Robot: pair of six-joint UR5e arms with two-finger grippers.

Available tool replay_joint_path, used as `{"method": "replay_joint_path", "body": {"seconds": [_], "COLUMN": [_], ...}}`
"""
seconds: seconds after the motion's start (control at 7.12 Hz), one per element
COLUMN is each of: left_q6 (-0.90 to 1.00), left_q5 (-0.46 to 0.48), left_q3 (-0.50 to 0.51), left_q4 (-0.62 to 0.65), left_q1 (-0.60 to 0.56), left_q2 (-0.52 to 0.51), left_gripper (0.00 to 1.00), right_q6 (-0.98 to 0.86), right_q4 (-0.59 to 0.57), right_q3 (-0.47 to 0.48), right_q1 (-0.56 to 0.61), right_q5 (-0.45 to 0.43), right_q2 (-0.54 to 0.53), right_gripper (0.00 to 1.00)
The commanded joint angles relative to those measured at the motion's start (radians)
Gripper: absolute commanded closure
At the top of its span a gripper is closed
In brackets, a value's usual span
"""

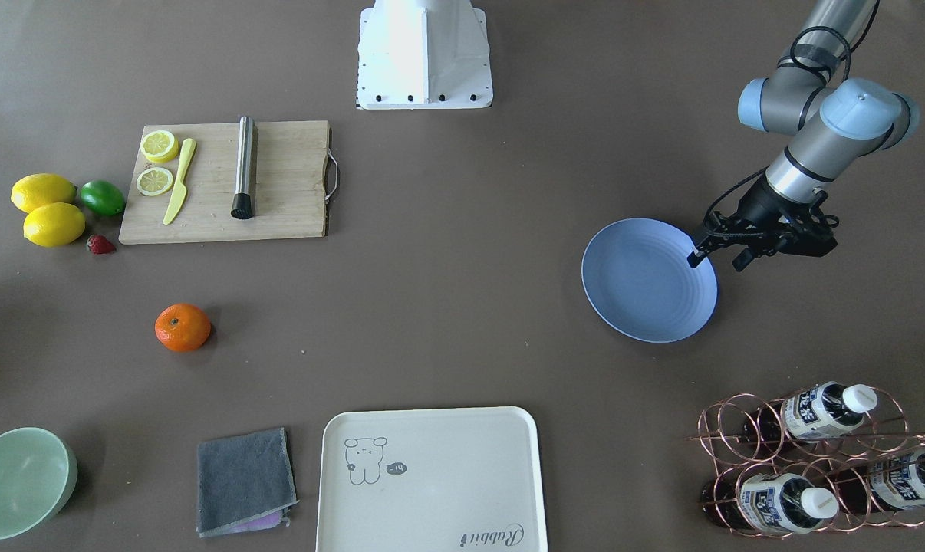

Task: Pick orange to plate
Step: 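Reach the left gripper to the rim of the light blue plate and grasp it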

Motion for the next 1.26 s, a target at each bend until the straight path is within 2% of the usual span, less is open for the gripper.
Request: {"method": "replay_joint_path", "body": {"seconds": [0.0, 0.14, 0.28, 0.7, 0.98, 1.12], "left_q6": [0.004, 0.001, 0.006, -0.003, -0.002, -0.006], "left_q5": [0.004, 0.004, 0.004, -0.011, -0.129, -0.178], "left_q3": [0.037, 0.032, 0.032, 0.029, 0.017, -0.038], "left_q4": [-0.042, -0.044, -0.044, -0.031, -0.041, -0.027], "left_q1": [0.013, 0.014, 0.014, 0.014, -0.039, -0.064], "left_q2": [-0.01, -0.01, -0.01, -0.019, -0.019, -0.011], "left_gripper": [0.14, 0.67, 1.0, 1.0, 1.0, 1.0], "right_q6": [0.007, 0.007, 0.007, 0.006, 0.007, 0.009], "right_q4": [-0.001, -0.001, -0.001, 0.001, -0.001, -0.01], "right_q3": [-0.001, -0.001, -0.001, -0.001, 0.02, 0.027], "right_q1": [-0.005, -0.008, -0.009, -0.009, -0.008, -0.008], "right_q5": [-0.003, -0.003, 0.0, 0.014, 0.02, 0.017], "right_q2": [0.003, 0.003, 0.003, 0.002, 0.021, 0.047], "right_gripper": [0.0, 0.0, 0.0, 0.0, 0.0, 0.0]}}
